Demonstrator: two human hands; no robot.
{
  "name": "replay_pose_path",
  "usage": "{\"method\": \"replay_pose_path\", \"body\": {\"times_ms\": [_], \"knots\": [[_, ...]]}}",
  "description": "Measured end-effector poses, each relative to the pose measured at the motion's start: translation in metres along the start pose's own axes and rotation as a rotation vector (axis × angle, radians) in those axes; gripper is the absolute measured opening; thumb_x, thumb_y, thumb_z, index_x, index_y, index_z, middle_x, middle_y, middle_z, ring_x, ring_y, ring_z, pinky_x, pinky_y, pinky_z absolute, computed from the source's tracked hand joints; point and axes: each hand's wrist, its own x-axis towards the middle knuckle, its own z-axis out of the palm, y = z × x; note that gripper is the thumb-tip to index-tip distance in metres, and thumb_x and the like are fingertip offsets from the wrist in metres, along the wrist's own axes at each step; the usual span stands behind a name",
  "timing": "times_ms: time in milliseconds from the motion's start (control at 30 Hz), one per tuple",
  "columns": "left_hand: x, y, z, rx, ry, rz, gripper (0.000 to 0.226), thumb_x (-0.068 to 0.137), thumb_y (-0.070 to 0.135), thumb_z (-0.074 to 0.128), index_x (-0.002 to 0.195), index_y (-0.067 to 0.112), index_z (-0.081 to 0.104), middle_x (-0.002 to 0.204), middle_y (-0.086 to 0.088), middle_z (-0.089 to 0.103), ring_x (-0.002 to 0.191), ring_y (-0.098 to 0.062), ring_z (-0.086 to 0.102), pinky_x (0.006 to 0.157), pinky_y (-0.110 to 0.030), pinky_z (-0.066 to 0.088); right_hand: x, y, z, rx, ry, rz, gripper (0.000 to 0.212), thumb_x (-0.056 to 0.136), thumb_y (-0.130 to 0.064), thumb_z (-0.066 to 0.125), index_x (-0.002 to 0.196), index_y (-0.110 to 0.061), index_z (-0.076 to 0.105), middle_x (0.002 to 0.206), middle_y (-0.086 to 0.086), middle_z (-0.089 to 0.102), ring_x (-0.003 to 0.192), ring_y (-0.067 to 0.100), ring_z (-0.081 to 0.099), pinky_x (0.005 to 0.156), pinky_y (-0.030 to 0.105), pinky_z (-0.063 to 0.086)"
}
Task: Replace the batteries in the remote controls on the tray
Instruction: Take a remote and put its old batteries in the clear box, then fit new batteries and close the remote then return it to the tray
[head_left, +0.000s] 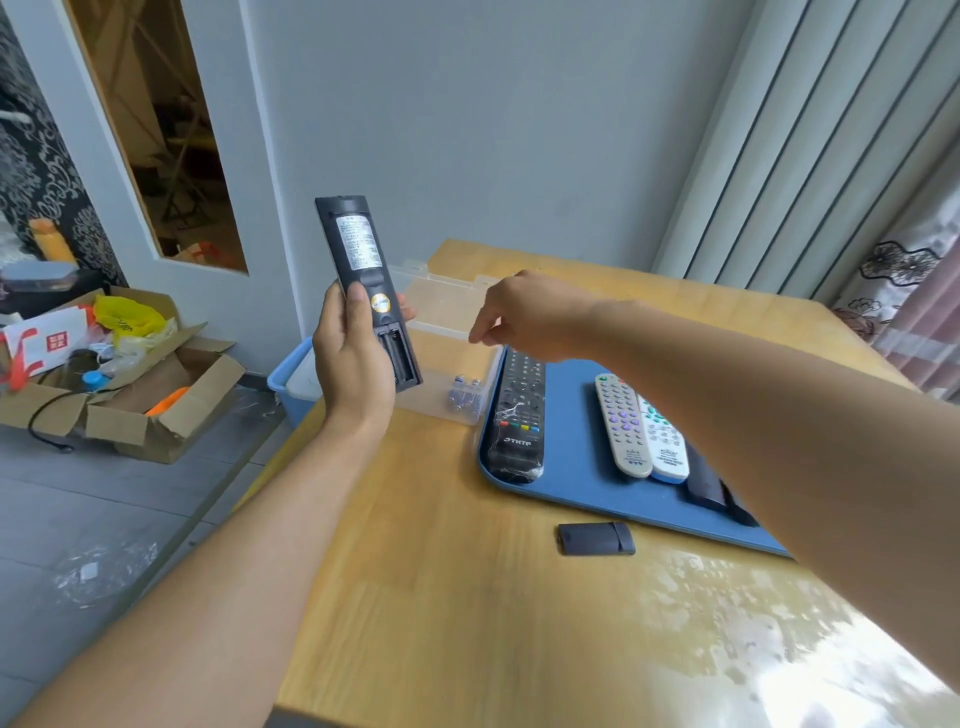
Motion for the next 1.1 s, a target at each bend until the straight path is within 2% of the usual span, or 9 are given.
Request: {"method": "replay_pose_path", "body": {"times_ms": [100,267,367,433,500,667,800,933,1100], "knots": [[-0.022,0.002,0.004,0.092,-0.118,0.192,0.023,0.11,0.029,0.034,0.109,0.027,0.057,0.093,0.006,0.072,0.076,-0.028,0.075,0.072,-0.045,0.057,-0.043,0.032,-0.011,0.047,0.183,0.066,0.023,0.097,-0.021,0.061,0.113,-0.031,0.074,0.106,-0.009,0.065,0.094,0.011,0.056,0.082,0.03,0.047],[-0.07,0.015,0.055,0.125,-0.332,0.168,0.022,0.109,0.031,0.036,0.113,0.026,0.057,0.093,-0.001,0.072,0.065,-0.026,0.073,0.065,-0.05,0.059,-0.153,0.105,0.001,0.172,0.55,0.292,0.022,0.095,-0.015,0.062,0.105,-0.028,0.076,0.096,-0.01,0.067,0.077,0.006,0.063,0.076,0.03,0.053],[-0.108,0.02,0.107,0.068,-0.477,0.035,0.029,0.111,0.027,0.035,0.136,0.021,0.05,0.096,-0.007,0.075,0.062,-0.027,0.073,0.061,-0.043,0.058,-0.214,0.15,0.018,0.203,0.686,0.488,0.023,0.094,-0.014,0.061,0.102,-0.03,0.075,0.096,-0.014,0.066,0.072,-0.006,0.058,0.074,0.028,0.051],[-0.138,0.021,0.144,-0.032,-0.561,-0.127,0.043,0.111,0.027,0.037,0.153,0.037,0.035,0.1,-0.011,0.075,0.064,-0.029,0.073,0.061,-0.043,0.061,-0.248,0.177,0.023,0.213,0.747,0.604,0.023,0.093,-0.013,0.062,0.101,-0.03,0.076,0.094,-0.015,0.066,0.074,0.002,0.06,0.078,0.031,0.053],[-0.156,0.023,0.165,-0.107,-0.606,-0.252,0.047,0.111,0.027,0.036,0.152,0.049,0.033,0.1,-0.014,0.073,0.065,-0.028,0.07,0.06,-0.044,0.062,-0.264,0.19,0.025,0.238,0.774,0.667,0.021,0.092,-0.013,0.063,0.1,-0.028,0.076,0.093,-0.013,0.068,0.08,0.01,0.063,0.082,0.035,0.056],[-0.207,0.016,0.238,-0.105,-0.721,-0.386,0.041,0.112,0.024,0.033,0.146,0.041,0.05,0.107,-0.021,0.069,0.063,-0.025,0.068,0.051,-0.037,0.058,-0.317,0.223,0.046,0.232,0.896,0.745,0.011,0.089,-0.021,0.071,0.096,-0.025,0.077,0.083,-0.012,0.07,0.075,0.012,0.063,0.076,0.035,0.055],[-0.215,0.006,0.267,-0.029,-0.759,-0.479,0.038,0.108,0.027,0.047,0.143,0.037,0.054,0.107,-0.011,0.067,0.066,-0.021,0.069,0.051,-0.032,0.056,-0.322,0.229,0.061,0.243,0.704,0.729,0.01,0.085,-0.016,0.076,0.093,-0.022,0.077,0.085,-0.005,0.068,0.075,0.012,0.06,0.07,0.027,0.045],[-0.221,-0.008,0.279,0.116,-0.826,-0.404,0.037,0.097,0.016,0.067,0.131,0.029,0.066,0.088,0.006,0.062,0.072,-0.016,0.071,0.058,-0.033,0.06,-0.321,0.227,0.063,0.223,0.509,0.78,0.019,0.083,-0.009,0.074,0.101,-0.017,0.077,0.084,-0.002,0.068,0.075,0.014,0.055,0.057,0.02,0.033],[-0.226,-0.018,0.281,0.24,-0.939,-0.35,0.051,0.084,0.01,0.081,0.127,0.031,0.065,0.105,-0.008,0.068,0.062,-0.013,0.068,0.065,-0.035,0.063,-0.324,0.217,0.059,0.098,0.332,0.761,0.033,0.082,-0.02,0.079,0.114,-0.02,0.072,0.097,0.004,0.064,0.083,0.017,0.049,0.062,0.025,0.033]]}}
